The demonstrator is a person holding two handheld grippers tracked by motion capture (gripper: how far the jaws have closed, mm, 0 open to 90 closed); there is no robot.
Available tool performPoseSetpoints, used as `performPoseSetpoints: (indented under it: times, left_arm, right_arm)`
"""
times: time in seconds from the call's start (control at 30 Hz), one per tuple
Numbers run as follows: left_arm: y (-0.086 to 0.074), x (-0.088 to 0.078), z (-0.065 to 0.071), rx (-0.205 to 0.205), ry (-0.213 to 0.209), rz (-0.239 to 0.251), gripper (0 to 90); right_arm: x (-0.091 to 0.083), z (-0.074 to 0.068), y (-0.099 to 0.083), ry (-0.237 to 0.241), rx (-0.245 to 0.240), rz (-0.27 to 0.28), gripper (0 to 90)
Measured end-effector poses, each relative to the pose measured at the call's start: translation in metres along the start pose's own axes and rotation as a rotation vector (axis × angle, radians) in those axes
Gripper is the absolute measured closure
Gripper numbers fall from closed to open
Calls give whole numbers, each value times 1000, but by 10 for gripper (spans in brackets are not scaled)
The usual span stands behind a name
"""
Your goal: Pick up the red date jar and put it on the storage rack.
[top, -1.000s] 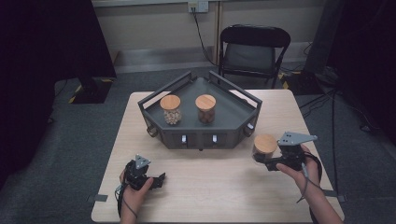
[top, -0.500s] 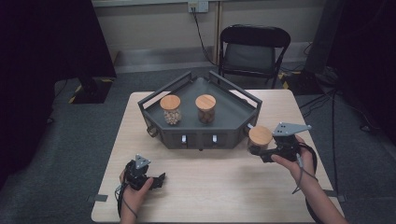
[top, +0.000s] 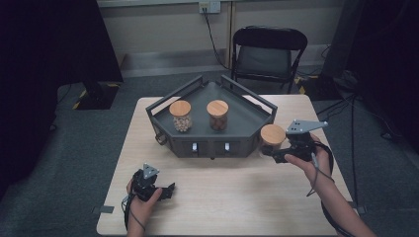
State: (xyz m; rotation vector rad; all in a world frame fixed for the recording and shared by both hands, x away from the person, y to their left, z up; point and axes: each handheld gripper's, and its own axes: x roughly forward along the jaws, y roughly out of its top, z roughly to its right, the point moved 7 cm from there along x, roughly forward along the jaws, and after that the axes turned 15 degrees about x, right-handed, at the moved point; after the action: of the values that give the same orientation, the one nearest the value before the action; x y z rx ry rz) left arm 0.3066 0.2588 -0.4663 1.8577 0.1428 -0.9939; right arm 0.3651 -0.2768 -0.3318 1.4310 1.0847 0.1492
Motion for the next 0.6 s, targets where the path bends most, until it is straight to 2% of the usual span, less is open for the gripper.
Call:
performPoseSetpoints:
  times: [0.2,0.6]
  left_arm:
    - [0,0,0,0,0,0,2]
    - [0,0,0,0,0,0,2]
  right_arm:
    - [4,1,6,-6,4,1,255]
    - [11,-6,28,-16,-26,-15,255]
